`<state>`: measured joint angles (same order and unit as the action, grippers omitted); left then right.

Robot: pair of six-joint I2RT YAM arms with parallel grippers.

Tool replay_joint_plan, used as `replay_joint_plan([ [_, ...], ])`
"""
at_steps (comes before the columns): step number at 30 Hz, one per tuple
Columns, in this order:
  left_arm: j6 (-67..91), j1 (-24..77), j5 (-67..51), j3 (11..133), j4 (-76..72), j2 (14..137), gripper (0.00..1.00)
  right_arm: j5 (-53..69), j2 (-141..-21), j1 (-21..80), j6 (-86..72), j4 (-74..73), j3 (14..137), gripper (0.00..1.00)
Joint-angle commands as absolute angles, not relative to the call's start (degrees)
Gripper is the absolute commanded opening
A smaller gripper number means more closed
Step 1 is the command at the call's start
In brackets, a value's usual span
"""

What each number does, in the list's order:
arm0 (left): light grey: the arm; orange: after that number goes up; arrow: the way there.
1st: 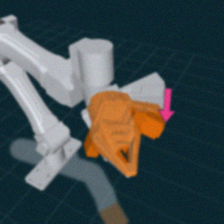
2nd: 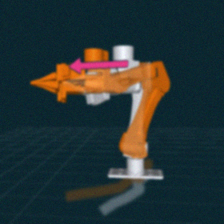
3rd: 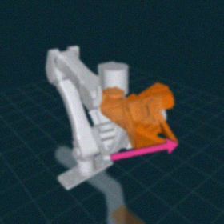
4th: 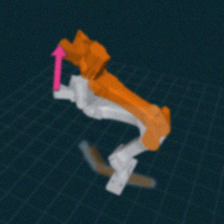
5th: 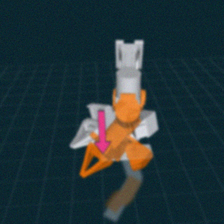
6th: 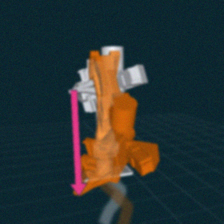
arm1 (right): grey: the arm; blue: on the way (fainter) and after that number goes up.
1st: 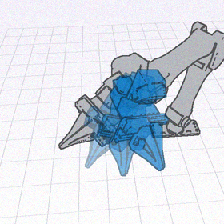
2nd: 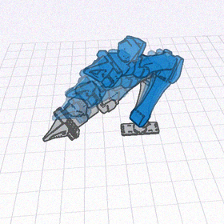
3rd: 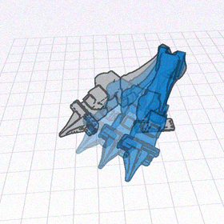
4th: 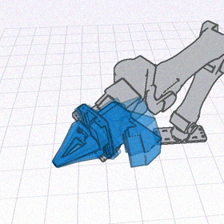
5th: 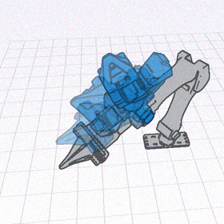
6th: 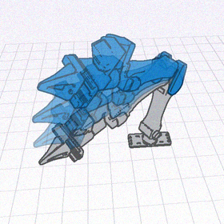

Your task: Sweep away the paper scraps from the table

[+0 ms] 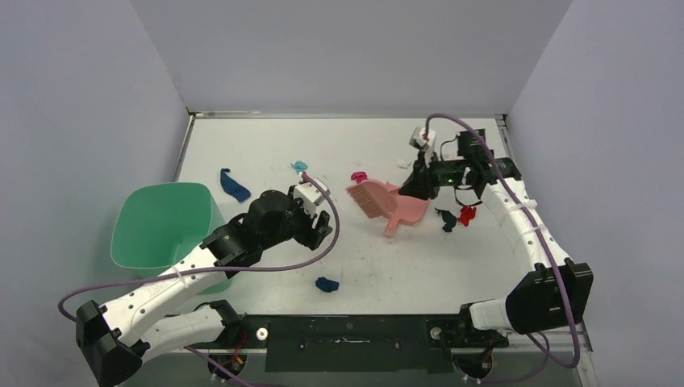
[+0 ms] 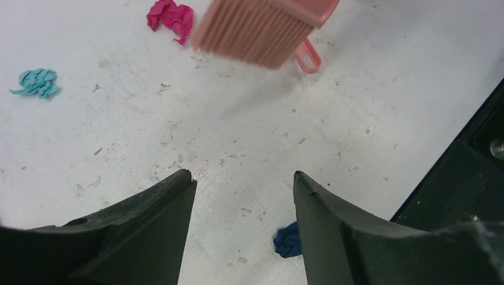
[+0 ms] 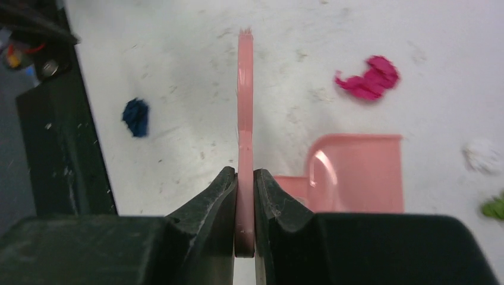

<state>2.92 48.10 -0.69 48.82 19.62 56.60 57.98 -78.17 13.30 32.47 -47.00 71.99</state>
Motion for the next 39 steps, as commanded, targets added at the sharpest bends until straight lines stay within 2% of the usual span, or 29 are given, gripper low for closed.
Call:
replay_joint_plan([
  [1, 9.4, 47.9, 6.3, 51.6, 16.2, 55.3, 0.61, 59.1, -72.3, 1.2, 14.7, -28.9, 69.1, 0.05],
  [4, 12.7, 48.0, 7.1, 51.3, 14.8, 57.7, 0.63, 56.2, -67.8, -5.1, 7.2, -20.0, 64.2, 0.05],
  [9, 21.8, 52.9, 13.3, 52.1, 10.3, 67.5, 0.61, 51.1, -64.1, -10.0, 3.2, -14.4, 58.4, 0.05],
  [15, 23.2, 61.0, 21.7, 63.9, 11.8, 83.8, 0.64, 46.4, -62.4, -14.4, -6.2, -6.0, 52.1, 0.05],
  [19, 23.4, 61.5, 19.9, 73.1, 15.2, 94.3, 0.65, 45.6, -62.3, -19.3, -11.6, -0.5, 48.1, 0.05],
  [22, 23.2, 61.6, 18.2, 75.8, 13.8, 99.2, 0.67, 50.9, -62.3, -23.3, -13.5, 5.7, 43.8, 0.05],
  [27, 23.4, 61.5, 17.0, 78.2, 10.5, 104.9, 0.68, 51.5, -58.8, -25.5, -12.0, 3.9, 41.1, 0.05],
  [30, 23.3, 61.6, 16.0, 79.7, 10.2, 108.3, 0.66, 51.7, -56.1, -26.1, -13.1, 6.4, 39.9, 0.05],
  [39, 21.4, 61.6, 14.2, 81.8, 10.3, 113.2, 0.59, 53.4, -58.6, -26.3, -11.7, 6.4, 39.9, 0.05],
])
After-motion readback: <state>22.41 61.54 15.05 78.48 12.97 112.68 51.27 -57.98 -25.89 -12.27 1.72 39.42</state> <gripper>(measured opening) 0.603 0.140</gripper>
